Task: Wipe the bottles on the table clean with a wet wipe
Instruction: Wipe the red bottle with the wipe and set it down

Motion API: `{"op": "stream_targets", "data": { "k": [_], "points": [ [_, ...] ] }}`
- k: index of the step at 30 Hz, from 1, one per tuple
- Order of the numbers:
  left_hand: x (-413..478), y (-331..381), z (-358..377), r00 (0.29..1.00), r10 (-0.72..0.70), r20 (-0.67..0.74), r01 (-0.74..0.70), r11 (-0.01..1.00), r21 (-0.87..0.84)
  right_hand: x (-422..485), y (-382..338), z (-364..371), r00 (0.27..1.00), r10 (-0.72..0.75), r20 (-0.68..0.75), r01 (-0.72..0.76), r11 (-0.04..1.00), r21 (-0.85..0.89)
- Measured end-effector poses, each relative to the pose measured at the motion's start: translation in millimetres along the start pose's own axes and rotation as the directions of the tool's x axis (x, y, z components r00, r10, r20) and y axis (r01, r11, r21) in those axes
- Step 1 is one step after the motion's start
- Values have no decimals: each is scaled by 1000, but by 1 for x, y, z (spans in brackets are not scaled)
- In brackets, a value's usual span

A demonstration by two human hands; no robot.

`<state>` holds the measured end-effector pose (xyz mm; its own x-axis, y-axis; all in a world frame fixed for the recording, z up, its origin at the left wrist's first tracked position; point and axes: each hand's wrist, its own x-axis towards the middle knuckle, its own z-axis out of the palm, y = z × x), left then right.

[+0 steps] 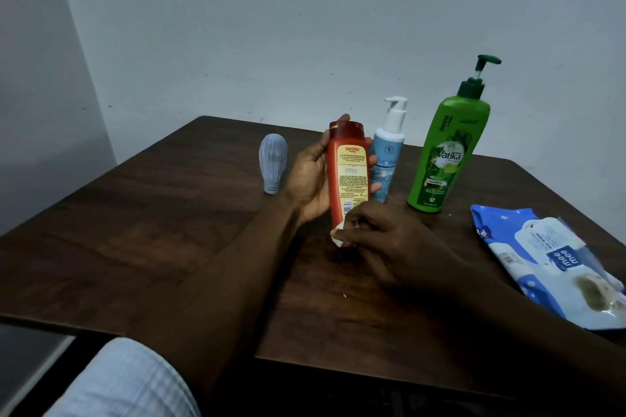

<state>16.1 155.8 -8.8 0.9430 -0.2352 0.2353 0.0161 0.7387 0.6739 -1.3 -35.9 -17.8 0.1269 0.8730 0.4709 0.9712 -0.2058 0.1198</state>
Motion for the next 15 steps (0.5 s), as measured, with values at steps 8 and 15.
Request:
{"op": "stream_targets", "data": {
  "k": [8, 15],
  "points": [
    [4, 1, -6, 996, -30, -85, 29, 999, -14, 31, 23, -4, 992, 36, -119, -42, 998, -52],
    [0, 1, -2, 997, 41, -62, -42, 999, -27, 67, 39, -15, 963, 66, -262, -91, 992, -85]
  ]
}}
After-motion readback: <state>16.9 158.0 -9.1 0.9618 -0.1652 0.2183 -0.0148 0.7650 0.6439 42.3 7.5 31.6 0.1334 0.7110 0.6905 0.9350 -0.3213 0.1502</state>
